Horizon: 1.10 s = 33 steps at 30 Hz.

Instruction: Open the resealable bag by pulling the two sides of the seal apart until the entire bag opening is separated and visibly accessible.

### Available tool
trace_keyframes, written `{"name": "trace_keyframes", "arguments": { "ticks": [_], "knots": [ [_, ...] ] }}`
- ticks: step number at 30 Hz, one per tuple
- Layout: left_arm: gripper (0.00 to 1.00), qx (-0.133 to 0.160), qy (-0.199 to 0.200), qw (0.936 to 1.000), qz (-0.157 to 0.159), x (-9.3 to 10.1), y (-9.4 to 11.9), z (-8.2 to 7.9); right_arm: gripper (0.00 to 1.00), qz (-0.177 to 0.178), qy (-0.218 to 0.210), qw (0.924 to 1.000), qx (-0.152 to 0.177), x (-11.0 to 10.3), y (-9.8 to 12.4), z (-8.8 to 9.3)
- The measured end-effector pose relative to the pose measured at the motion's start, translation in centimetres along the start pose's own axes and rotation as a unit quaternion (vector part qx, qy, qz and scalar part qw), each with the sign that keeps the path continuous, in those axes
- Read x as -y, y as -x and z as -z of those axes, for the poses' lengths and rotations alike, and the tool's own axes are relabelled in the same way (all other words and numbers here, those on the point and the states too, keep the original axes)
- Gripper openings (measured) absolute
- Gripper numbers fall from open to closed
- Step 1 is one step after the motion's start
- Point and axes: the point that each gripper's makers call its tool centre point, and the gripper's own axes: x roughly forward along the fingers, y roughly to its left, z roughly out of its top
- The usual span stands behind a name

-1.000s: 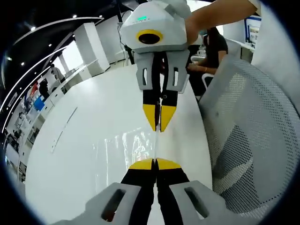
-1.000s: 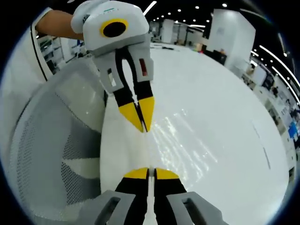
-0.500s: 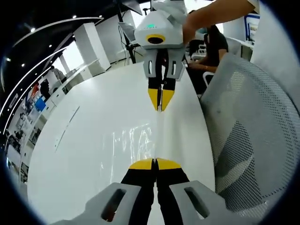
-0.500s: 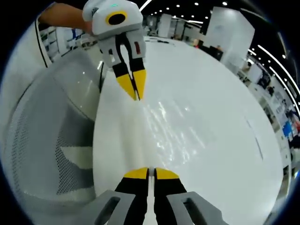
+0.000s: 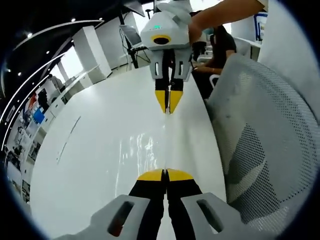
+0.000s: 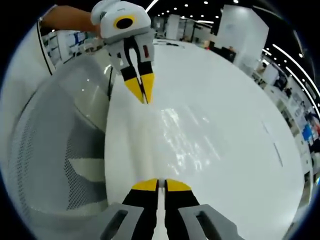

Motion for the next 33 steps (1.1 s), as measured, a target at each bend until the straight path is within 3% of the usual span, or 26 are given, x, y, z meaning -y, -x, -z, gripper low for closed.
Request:
{"name": "trace_keyframes", "arguments": {
  "ticks": [5, 16, 28, 33],
  "knots": [
    [0.00, -0.007, -0.021, 0.9998, 0.002, 0.4, -0.1, 0.4, 0.01, -0.017, -0.016, 0.9996, 0.016, -1.1, 0.0, 0.0],
    [0.00, -0.010, -0.058, 0.9982, 0.008, 0.8, -0.5, 0.3, 0.09, -0.024, -0.046, 0.9966, 0.064, -1.3, 0.2, -2.5],
    [0.00, -0.007, -0.073, 0.9972, 0.010, 0.9, -0.8, 0.1, 0.08, -0.039, -0.051, 0.9953, 0.072, -1.3, -1.3, -4.2],
    [0.00, -0.005, -0.080, 0.9967, 0.015, 1.2, -0.8, 0.0, 0.07, -0.052, -0.062, 0.9946, 0.065, -1.5, -2.3, -4.1]
  ]
}}
